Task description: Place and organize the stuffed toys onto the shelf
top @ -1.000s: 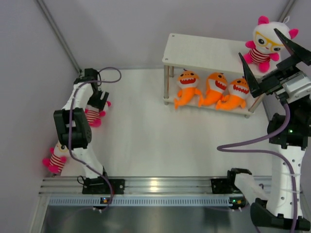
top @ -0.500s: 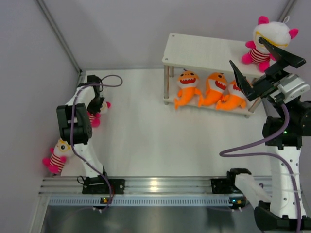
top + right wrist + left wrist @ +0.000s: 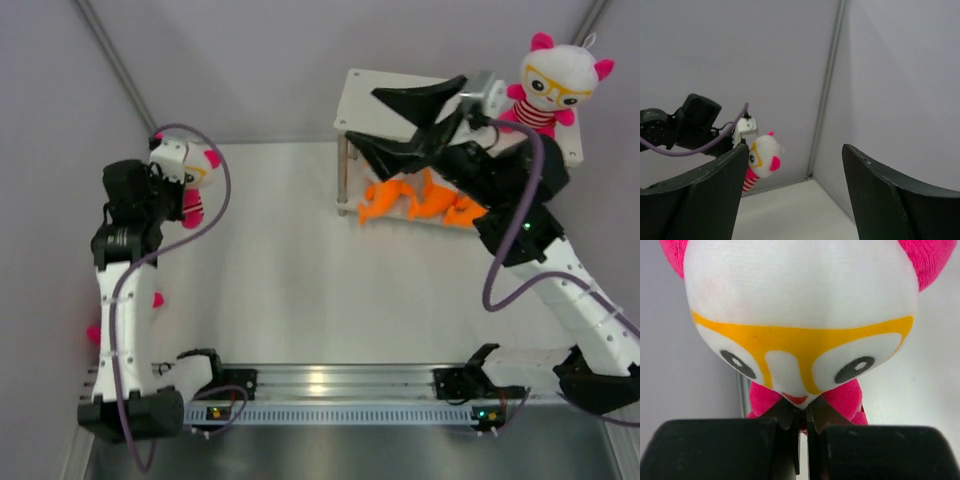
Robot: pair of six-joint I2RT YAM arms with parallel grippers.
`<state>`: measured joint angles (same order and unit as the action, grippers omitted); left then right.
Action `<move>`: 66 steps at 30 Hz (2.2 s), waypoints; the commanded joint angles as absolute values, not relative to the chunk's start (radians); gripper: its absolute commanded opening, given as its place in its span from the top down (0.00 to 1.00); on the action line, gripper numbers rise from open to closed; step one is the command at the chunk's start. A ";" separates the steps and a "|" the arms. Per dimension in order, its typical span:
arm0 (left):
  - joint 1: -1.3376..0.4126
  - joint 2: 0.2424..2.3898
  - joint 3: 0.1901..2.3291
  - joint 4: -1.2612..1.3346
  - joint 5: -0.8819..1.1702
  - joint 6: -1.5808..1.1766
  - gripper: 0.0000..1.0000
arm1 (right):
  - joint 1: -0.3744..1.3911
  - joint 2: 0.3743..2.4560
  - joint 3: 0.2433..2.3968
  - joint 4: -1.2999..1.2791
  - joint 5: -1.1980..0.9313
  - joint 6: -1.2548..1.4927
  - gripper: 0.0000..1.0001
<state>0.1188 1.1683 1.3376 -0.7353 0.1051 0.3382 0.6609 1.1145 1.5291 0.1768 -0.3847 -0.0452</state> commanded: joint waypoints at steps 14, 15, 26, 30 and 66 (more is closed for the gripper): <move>0.120 0.951 1.365 -0.704 0.391 0.178 1.00 | 0.951 1.716 1.976 -0.020 -0.276 0.244 0.11; 0.120 0.953 1.368 -0.706 0.393 0.175 1.00 | 0.956 1.735 1.991 -0.017 -0.272 0.253 0.14; 0.120 0.937 1.350 -0.707 0.384 0.187 1.00 | 0.977 1.976 2.213 -0.066 -0.225 0.281 0.30; 0.118 0.942 1.355 -0.707 0.370 0.198 1.00 | 0.997 1.985 2.204 -0.071 -0.218 0.250 0.43; 0.098 0.893 1.402 -0.911 0.164 0.294 0.02 | 0.799 1.533 2.102 -0.230 -0.322 -0.359 1.00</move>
